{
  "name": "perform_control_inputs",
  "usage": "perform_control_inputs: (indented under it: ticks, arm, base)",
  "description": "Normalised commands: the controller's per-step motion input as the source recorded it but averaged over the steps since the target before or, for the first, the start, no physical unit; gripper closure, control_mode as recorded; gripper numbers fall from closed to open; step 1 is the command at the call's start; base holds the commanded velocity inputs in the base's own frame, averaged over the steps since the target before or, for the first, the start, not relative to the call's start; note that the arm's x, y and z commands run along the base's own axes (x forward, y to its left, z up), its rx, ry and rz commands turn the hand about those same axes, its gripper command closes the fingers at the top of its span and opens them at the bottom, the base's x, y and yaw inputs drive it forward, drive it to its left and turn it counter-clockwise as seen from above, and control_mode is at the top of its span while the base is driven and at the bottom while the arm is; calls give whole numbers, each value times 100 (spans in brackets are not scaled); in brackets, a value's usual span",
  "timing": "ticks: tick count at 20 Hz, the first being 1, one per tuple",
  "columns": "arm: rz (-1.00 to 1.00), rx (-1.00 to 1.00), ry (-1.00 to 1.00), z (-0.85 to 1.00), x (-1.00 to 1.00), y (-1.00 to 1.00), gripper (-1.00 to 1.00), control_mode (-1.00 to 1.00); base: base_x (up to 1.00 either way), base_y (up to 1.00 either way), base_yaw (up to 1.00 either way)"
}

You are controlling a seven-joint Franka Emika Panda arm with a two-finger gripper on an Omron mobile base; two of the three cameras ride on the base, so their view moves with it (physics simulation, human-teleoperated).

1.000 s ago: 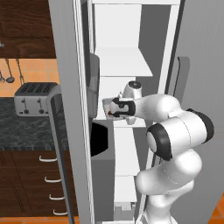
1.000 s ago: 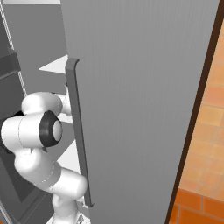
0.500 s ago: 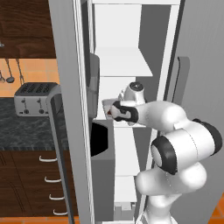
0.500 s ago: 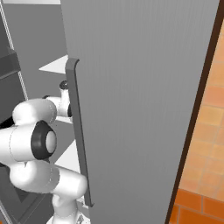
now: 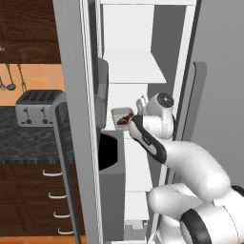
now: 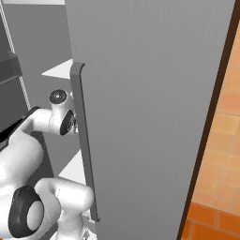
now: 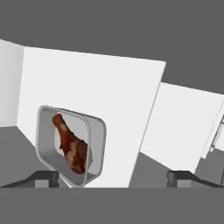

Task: Take the meat container that has the chicken drumstick and place it on the second highest rack of the freezer. Then take the vegetable container that has the mushroom and onion and place it on the highest rack of the freezer.

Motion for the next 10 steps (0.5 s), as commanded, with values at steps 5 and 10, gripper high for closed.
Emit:
perform_control_inputs:
  ticks: [5,10]
  arm:
    - [0,0,1,100,-99,2,-100,-100]
    - [4,-3,5,96,-100,0,-100,-100]
  base:
    - [0,0,0]
    - [0,0,0]
